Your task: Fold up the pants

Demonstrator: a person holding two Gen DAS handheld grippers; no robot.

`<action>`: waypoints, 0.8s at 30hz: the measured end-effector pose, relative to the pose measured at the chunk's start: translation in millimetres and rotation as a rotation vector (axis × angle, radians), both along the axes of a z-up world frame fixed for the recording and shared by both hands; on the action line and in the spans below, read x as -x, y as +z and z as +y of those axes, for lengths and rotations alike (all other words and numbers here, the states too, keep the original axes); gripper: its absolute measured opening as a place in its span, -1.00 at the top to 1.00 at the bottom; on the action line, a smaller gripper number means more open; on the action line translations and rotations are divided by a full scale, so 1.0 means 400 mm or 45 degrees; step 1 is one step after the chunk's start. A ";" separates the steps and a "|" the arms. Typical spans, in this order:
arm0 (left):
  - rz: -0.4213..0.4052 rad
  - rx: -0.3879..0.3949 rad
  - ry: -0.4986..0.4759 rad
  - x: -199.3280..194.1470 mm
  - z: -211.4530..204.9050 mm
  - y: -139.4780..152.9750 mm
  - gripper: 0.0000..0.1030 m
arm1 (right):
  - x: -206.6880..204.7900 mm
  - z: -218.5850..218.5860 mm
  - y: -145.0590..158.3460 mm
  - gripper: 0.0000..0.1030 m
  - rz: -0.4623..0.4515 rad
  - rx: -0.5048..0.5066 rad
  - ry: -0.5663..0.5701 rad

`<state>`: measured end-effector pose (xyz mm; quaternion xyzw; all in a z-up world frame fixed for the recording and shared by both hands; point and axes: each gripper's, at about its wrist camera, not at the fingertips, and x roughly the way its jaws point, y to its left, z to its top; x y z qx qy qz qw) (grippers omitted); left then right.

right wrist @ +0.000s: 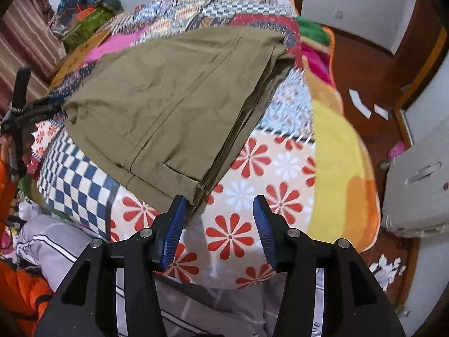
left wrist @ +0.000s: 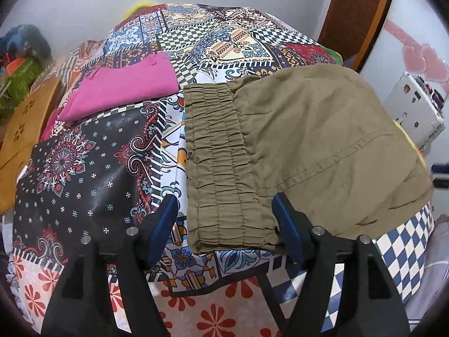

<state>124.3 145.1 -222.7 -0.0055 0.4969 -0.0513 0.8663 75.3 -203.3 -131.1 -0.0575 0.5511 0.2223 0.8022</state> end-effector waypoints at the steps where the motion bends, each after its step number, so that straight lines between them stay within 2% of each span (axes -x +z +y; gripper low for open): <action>1: -0.001 -0.009 -0.001 0.003 -0.002 -0.001 -0.36 | -0.005 -0.007 0.012 0.14 -0.004 -0.044 -0.021; 4: 0.006 0.024 0.027 0.007 0.007 -0.006 -0.36 | -0.019 -0.008 0.020 0.09 -0.002 -0.140 -0.057; 6: 0.016 0.054 0.044 0.008 0.014 -0.011 -0.37 | -0.029 0.018 0.000 0.09 0.013 -0.136 -0.048; 9: 0.028 0.092 0.070 0.018 0.025 -0.016 -0.37 | -0.028 0.072 -0.064 0.10 0.063 -0.054 0.011; 11: 0.033 0.106 0.077 0.027 0.024 -0.016 -0.37 | -0.027 0.081 -0.089 0.10 0.048 -0.028 0.036; 24: 0.056 0.177 0.149 0.125 -0.021 0.018 -0.36 | -0.082 0.078 -0.092 0.06 -0.063 0.212 0.115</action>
